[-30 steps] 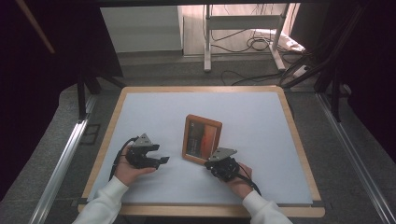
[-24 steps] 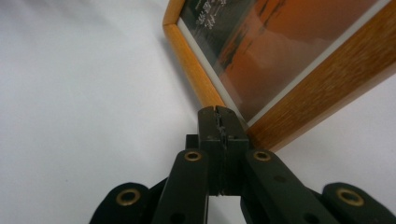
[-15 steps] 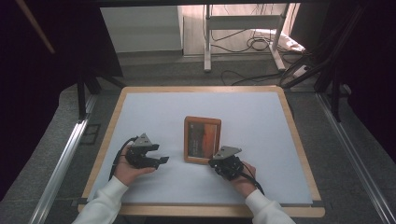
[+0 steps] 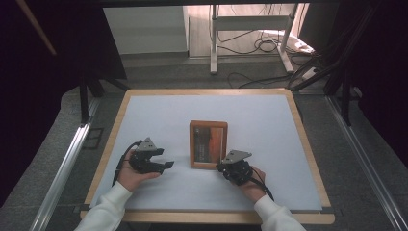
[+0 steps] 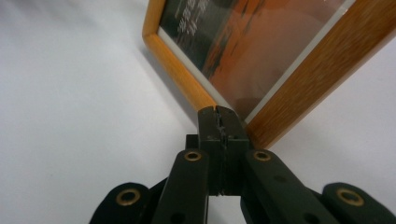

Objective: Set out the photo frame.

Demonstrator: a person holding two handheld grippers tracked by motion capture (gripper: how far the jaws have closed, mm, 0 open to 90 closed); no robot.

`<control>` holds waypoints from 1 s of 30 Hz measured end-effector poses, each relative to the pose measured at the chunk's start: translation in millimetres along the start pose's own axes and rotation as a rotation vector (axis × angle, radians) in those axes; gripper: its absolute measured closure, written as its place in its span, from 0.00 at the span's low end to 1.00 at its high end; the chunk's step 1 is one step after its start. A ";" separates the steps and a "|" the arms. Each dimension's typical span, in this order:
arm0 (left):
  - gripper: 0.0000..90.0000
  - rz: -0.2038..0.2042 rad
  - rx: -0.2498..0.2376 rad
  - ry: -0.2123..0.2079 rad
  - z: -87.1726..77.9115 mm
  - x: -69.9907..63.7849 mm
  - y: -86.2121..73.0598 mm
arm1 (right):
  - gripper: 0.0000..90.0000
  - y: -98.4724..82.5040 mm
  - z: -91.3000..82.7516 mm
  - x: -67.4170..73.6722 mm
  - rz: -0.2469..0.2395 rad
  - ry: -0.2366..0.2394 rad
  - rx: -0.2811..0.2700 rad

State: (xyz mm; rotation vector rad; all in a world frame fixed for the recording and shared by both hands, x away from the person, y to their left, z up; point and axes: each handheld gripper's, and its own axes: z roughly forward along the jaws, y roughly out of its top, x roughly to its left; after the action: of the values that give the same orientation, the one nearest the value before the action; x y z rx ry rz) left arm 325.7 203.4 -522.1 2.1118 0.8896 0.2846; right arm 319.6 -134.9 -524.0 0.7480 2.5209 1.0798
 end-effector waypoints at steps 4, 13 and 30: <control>0.33 -0.001 0.000 0.005 -1.2 -0.8 -0.2 | 1.00 2.1 -8.4 -0.6 0.001 -0.002 -0.028; 0.33 0.003 -0.008 0.002 -3.9 -5.2 0.2 | 1.00 -6.3 -33.1 -5.8 0.029 -0.023 -0.059; 0.33 0.004 -0.012 0.005 -7.6 -11.1 -2.5 | 0.36 -70.5 -91.3 -51.7 0.242 -0.134 -0.118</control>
State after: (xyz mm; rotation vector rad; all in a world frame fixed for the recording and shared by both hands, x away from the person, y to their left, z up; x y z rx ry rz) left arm 312.8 201.5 -518.0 2.1029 0.8843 0.2975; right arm 296.0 -258.5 -511.0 1.0742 2.2766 1.1995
